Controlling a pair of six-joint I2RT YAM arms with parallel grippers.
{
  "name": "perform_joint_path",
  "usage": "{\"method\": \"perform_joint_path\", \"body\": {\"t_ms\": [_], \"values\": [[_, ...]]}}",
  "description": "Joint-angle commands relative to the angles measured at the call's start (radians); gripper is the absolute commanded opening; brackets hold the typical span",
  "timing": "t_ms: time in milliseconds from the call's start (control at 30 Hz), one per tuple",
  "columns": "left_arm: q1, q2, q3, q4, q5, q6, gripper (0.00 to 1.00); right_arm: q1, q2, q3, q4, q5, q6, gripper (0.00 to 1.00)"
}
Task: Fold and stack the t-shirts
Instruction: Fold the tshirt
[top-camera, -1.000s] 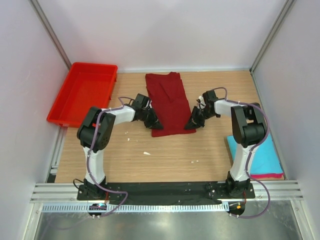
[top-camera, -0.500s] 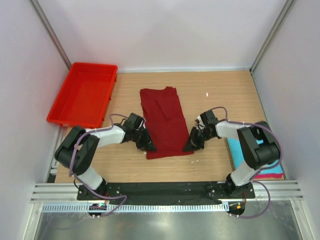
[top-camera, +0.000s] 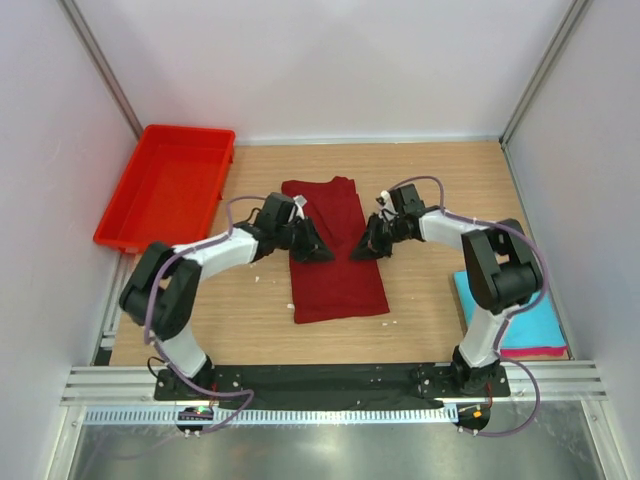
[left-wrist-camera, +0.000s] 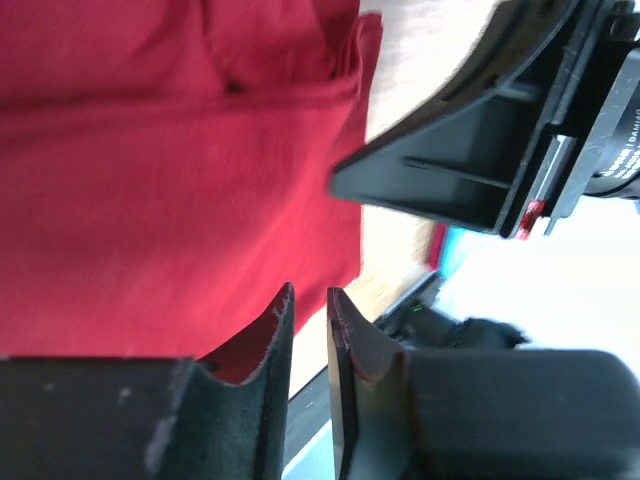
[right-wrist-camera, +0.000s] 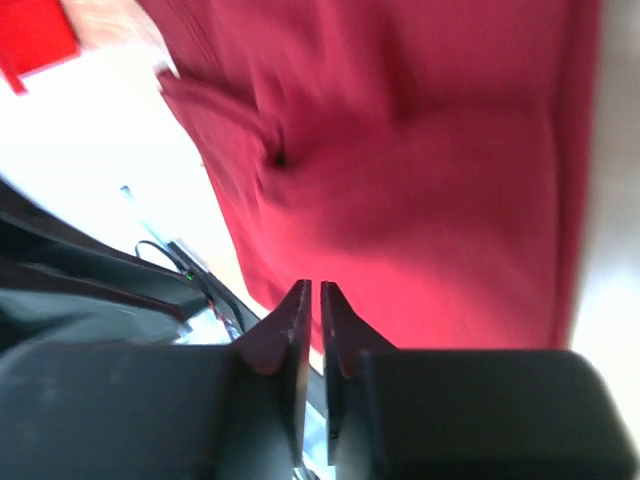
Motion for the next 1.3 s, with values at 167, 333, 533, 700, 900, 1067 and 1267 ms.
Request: {"method": "perform_joint_path", "body": {"t_ms": [167, 333, 533, 700, 900, 1067, 1267], "values": [[0.005, 0.282, -0.033, 0.539, 0.108, -0.230, 0.15, -0.017, 0.247, 0.110, 0.303, -0.165, 0.135, 0.04], [0.032, 0.325, -0.017, 0.409, 0.030, -0.112, 0.13, -0.083, 0.319, 0.107, 0.326, -0.160, 0.139, 0.03], [0.037, 0.248, 0.085, 0.076, -0.077, 0.066, 0.18, -0.117, 0.250, 0.142, 0.113, -0.134, 0.007, 0.03], [0.034, 0.143, 0.112, -0.006, -0.065, 0.117, 0.22, -0.103, 0.190, 0.193, 0.033, -0.160, -0.010, 0.04], [0.046, 0.130, 0.106, 0.002, -0.051, 0.106, 0.22, -0.075, 0.163, 0.197, 0.110, -0.185, 0.080, 0.06], [0.096, 0.194, 0.045, 0.078, -0.050, 0.095, 0.20, -0.064, 0.235, 0.208, 0.191, -0.176, 0.123, 0.06], [0.161, 0.299, 0.025, 0.138, -0.053, 0.108, 0.19, -0.110, 0.330, 0.219, 0.164, -0.119, 0.047, 0.06]]}}
